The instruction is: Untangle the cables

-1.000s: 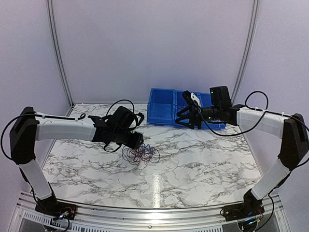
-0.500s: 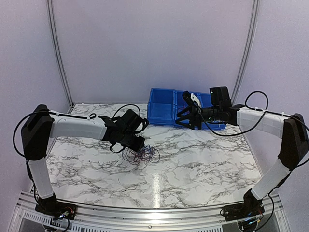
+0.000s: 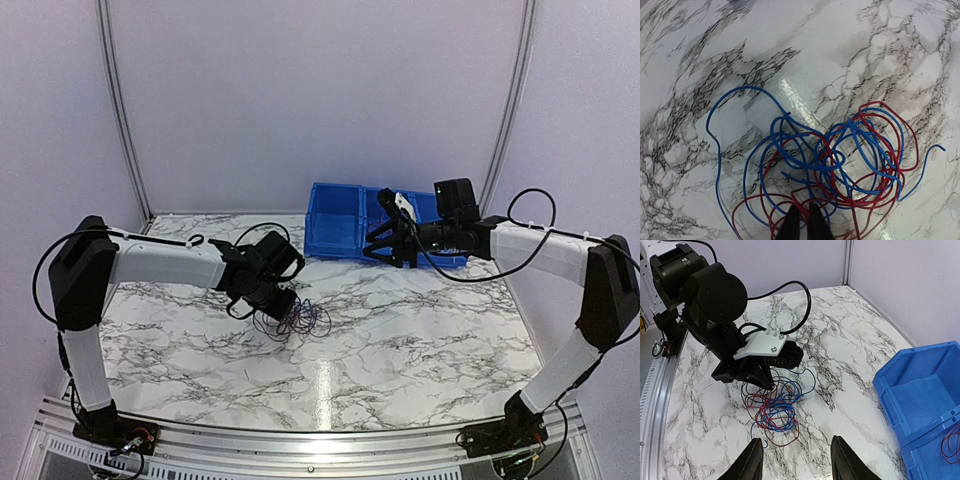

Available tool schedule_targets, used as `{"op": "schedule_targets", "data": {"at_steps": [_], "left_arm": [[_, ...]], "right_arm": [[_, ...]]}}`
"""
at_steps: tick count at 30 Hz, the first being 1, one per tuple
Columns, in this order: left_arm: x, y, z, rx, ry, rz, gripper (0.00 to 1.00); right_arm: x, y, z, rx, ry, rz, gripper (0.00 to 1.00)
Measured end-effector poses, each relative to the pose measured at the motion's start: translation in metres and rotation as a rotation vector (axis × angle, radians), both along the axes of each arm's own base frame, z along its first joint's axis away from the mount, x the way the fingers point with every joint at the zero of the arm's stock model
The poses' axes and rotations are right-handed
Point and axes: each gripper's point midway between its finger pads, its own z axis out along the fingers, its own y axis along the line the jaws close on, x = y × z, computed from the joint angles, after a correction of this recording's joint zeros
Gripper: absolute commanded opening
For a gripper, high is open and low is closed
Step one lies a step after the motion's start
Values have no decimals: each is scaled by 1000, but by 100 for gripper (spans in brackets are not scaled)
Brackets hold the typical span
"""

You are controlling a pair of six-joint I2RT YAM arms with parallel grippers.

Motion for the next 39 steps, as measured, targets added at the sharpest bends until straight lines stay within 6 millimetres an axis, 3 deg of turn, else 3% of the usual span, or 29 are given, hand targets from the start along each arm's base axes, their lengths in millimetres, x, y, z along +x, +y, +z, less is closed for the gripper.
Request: {"op": "schedule_targets", "data": {"at_steps": [5, 8, 10, 13, 17, 20, 23, 25, 29, 33, 37, 39], "left_arm": [[-5, 4, 3, 16, 20, -10, 0], [-9, 8, 23, 5, 8, -20, 0], [-10, 11, 50, -21, -32, -25, 0], [-12, 19, 108, -90, -133, -29, 0], [-20, 34, 185, -200, -275, -35, 0], [-28, 44, 234, -281, -360, -37, 0], [-36, 50, 265, -343, -408, -46, 0], [-40, 50, 278, -374, -422, -59, 0], [-46, 48, 295, -423, -434, -83, 0], [-49, 45, 301, -449, -437, -101, 0], [-51, 43, 301, -460, -430, -114, 1], [-52, 42, 301, -465, -427, -121, 1]], "right_arm": [[0, 0, 0, 1, 0, 1, 45], [-1, 1, 1, 6, 2, 8, 45], [-2, 1, 2, 13, 4, 12, 45], [-4, 4, 2, 20, 22, 18, 46], [-12, 22, 9, 25, 57, 43, 58], [-15, 47, 41, 63, 55, 69, 63], [-15, 72, 87, 114, 22, 107, 67], [-20, 86, 113, 137, -9, 137, 70], [-45, 117, 132, 150, -27, 217, 78], [-65, 150, 125, 133, -2, 282, 81], [-62, 180, 105, 111, 45, 297, 79], [-56, 186, 88, 92, 86, 285, 72]]}}
